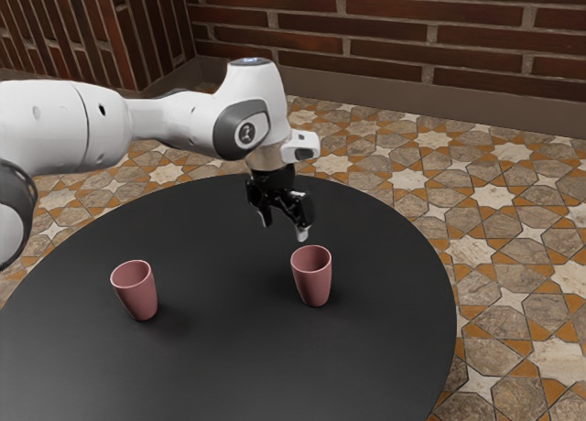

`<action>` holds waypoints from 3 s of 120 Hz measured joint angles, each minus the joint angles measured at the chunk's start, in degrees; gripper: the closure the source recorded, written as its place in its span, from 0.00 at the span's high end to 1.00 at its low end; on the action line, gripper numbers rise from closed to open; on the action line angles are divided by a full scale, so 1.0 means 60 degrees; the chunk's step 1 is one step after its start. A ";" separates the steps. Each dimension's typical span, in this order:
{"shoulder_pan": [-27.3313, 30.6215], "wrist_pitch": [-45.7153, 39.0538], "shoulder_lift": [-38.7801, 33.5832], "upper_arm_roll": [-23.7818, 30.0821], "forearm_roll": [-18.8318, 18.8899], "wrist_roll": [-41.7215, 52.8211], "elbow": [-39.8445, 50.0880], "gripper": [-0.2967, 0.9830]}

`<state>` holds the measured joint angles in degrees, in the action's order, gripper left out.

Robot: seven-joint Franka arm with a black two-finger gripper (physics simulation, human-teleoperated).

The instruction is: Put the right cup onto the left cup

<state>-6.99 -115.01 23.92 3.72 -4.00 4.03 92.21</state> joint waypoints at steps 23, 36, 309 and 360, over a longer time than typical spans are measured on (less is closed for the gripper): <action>-0.0060 -0.0539 0.0574 -0.0005 0.0038 -0.0138 0.0006 0.77; -0.0065 -0.0735 0.0821 -0.0016 0.0040 -0.0197 0.0019 0.77; 0.0285 0.0257 -0.5754 -0.2885 0.0812 -0.0676 0.4953 0.15; 0.0686 0.0411 -0.5755 -0.3469 0.1206 -0.0481 0.5248 0.15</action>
<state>-2.87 -112.55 -10.61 -17.10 3.23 1.15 123.69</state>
